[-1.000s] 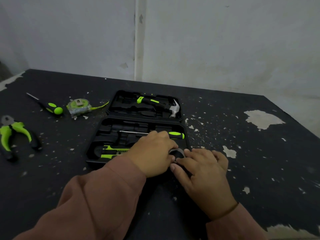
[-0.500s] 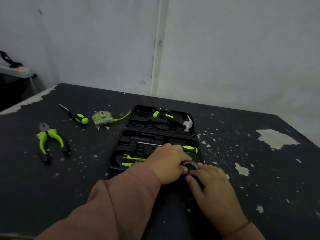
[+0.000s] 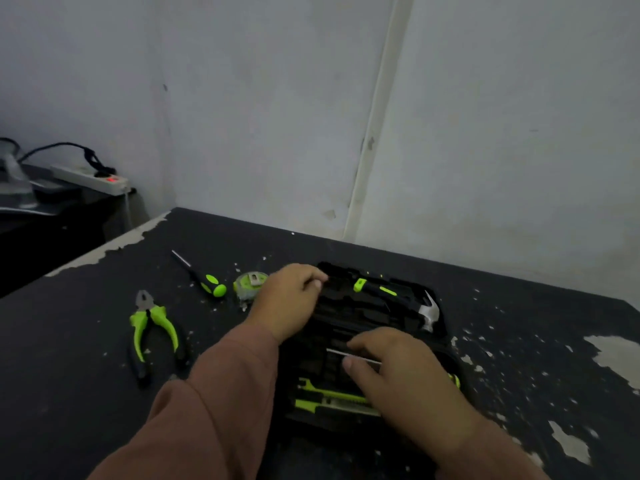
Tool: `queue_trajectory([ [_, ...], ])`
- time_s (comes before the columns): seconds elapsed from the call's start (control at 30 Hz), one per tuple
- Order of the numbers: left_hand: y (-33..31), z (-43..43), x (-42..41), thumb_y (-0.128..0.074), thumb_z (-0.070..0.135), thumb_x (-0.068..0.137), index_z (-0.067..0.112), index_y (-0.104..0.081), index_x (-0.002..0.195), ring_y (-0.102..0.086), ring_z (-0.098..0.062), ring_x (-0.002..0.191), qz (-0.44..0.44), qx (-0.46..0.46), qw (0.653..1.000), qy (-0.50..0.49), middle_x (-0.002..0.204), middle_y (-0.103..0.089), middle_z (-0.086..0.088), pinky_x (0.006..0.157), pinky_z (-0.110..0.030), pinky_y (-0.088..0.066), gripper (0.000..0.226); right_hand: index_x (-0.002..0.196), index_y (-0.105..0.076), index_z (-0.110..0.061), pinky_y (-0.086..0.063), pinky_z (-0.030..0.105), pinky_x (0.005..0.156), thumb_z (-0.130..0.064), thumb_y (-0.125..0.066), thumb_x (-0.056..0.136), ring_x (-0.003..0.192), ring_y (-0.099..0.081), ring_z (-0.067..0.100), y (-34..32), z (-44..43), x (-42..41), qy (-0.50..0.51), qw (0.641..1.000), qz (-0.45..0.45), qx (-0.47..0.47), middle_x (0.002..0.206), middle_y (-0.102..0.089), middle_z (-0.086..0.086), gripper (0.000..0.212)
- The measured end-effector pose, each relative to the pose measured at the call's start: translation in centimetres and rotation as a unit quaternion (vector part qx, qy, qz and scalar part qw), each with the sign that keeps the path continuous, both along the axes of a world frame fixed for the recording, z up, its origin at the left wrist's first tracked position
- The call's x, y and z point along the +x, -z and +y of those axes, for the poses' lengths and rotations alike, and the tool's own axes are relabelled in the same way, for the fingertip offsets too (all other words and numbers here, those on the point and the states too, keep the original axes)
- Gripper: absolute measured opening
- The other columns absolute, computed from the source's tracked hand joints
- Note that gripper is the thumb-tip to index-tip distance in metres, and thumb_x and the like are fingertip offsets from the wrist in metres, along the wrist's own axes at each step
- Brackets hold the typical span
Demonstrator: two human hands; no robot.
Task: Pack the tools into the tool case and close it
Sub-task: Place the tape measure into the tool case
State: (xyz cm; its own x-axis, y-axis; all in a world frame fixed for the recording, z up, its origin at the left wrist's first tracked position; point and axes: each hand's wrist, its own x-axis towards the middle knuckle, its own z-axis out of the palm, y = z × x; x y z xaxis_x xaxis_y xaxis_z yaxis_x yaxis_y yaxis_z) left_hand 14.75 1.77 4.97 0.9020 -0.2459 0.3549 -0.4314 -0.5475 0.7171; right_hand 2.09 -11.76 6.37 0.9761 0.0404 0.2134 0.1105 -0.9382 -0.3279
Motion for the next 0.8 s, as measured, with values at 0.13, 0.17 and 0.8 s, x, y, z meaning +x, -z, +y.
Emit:
queue_trajectory([
  [0.13,2.1,3.0,2.6,-0.054,0.012,0.084,0.017,-0.069,0.098,-0.058,-0.028,0.101,0.033,-0.068,0.983,-0.165,0.108,-0.062,-0.008,0.093,-0.035,-0.047,0.021,0.101,-0.067,-0.023,-0.042,0.025,0.087,-0.035,-0.055,0.084,0.102,-0.058,0.017,0.3,1.4,6.2,-0.027,0.999,0.034,0.018,0.106,-0.065,-0.001,0.024],
  [0.17,2.4,3.5,2.9,-0.054,0.014,0.084,0.020,-0.068,0.100,-0.057,-0.031,0.103,0.050,-0.076,0.978,-0.189,0.112,-0.059,-0.009,0.094,-0.041,-0.048,0.023,0.100,-0.067,-0.022,-0.043,0.027,0.089,-0.033,-0.055,0.084,0.103,-0.057,0.020,0.7,1.7,7.7,-0.028,0.999,0.036,0.012,0.107,-0.066,0.000,0.023],
  [0.8,4.1,4.3,5.5,-0.049,0.004,0.080,0.017,-0.058,0.112,-0.051,-0.033,0.111,0.170,-0.100,0.958,-0.206,0.130,-0.040,-0.009,0.099,-0.038,-0.043,0.036,0.106,-0.058,-0.012,-0.018,0.048,0.112,-0.020,-0.044,0.090,0.113,-0.050,0.031,4.5,7.4,18.9,-0.006,0.992,0.030,-0.124,0.117,-0.059,0.012,0.023],
])
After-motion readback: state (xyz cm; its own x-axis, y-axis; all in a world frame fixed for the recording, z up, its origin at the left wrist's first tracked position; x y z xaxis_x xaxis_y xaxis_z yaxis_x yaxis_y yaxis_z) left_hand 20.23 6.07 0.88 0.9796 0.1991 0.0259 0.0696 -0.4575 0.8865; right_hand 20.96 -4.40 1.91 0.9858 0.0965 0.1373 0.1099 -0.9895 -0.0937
